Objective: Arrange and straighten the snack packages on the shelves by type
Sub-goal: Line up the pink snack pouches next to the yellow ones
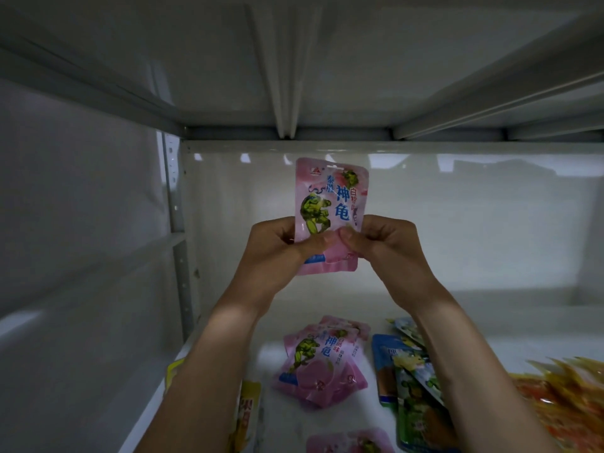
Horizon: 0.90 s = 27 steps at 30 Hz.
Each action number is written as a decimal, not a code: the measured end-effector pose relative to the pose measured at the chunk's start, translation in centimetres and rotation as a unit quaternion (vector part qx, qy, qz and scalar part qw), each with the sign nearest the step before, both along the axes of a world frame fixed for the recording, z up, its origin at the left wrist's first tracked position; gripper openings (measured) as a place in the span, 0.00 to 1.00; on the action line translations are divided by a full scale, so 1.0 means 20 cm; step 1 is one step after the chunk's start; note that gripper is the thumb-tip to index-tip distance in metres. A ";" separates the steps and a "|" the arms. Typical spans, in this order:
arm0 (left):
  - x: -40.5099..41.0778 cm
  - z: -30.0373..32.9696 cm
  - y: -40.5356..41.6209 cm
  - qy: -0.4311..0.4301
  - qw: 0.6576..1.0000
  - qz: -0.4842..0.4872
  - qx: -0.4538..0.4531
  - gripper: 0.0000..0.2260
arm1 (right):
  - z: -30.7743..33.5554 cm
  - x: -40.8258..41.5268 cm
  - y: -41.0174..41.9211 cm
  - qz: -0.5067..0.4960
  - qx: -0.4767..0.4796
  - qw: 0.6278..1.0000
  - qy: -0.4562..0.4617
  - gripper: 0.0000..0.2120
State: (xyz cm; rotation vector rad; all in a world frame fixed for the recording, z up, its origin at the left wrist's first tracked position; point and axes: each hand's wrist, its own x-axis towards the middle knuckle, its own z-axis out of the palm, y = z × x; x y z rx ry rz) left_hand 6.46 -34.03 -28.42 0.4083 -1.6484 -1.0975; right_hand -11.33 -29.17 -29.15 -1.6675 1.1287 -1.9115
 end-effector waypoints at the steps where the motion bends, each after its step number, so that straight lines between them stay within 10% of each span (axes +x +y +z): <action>1: 0.00 0.00 0.00 -0.001 1.000 0.007 -0.002 0.07 | 0.01 0.00 0.00 -0.004 0.001 1.000 0.003 0.07; 27: -0.02 -0.02 -0.02 -0.005 0.999 0.012 -0.038 0.08 | 0.03 0.02 0.03 0.062 0.011 0.998 -0.026 0.14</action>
